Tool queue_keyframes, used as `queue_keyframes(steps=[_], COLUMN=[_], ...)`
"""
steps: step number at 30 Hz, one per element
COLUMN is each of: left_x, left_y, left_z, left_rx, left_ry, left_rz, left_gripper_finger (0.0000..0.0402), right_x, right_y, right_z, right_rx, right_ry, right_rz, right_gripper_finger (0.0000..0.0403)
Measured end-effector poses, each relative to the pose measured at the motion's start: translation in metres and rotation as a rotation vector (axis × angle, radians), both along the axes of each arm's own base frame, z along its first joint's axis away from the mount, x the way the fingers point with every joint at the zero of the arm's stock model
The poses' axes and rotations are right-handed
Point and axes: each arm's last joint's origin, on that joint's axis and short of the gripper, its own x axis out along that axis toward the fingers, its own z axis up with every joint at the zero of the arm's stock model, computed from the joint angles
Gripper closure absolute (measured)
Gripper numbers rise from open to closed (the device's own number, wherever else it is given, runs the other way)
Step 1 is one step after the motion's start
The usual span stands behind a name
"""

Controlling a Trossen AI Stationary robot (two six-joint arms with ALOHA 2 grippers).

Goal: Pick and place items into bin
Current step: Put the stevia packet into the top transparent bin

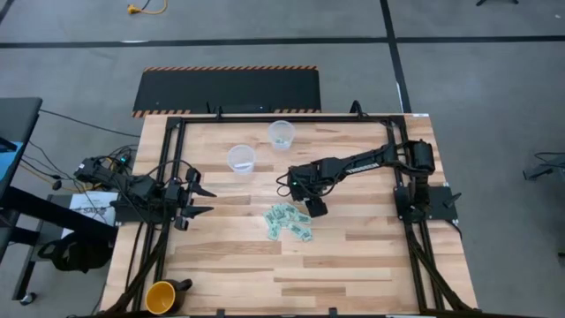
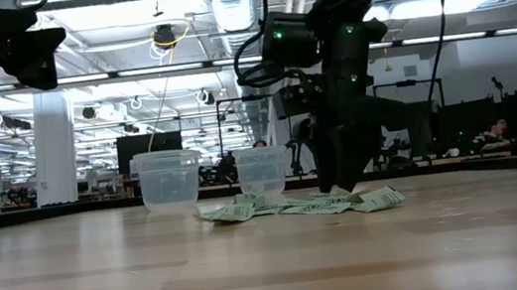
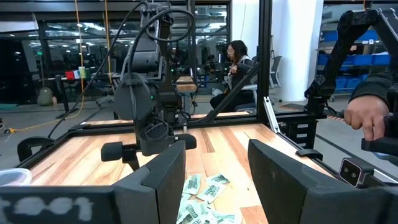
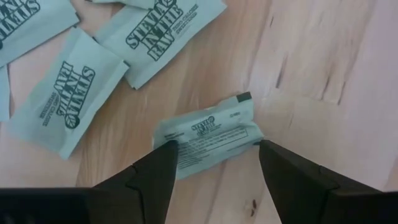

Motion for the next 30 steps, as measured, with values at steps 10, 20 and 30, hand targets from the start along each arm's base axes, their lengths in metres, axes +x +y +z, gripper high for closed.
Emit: queue_keyframes(steps=[10,20,30], left_x=[0.0000,0.0000,0.0000], left_y=[0.0000,0.0000,0.0000], left_z=[0.0000,0.0000,0.0000], left_rx=[0.000,0.000,0.000], left_ry=[0.000,0.000,0.000], left_rz=[0.000,0.000,0.000], left_gripper_finger=[0.0235,0.0235,0.0235], right_x=[-0.0010,-0.0008,-0.0010], right_y=[0.0002,-0.0002,-0.0005], right_z=[-0.0014,-0.0014,-0.0016], right_rx=[0.005,0.004,0.001], right_ry=[-0.003,-0.006,-0.002], right_rz=[-0.014,-0.016,-0.024], right_gripper_finger=[0.0223,0.0333,0.0395])
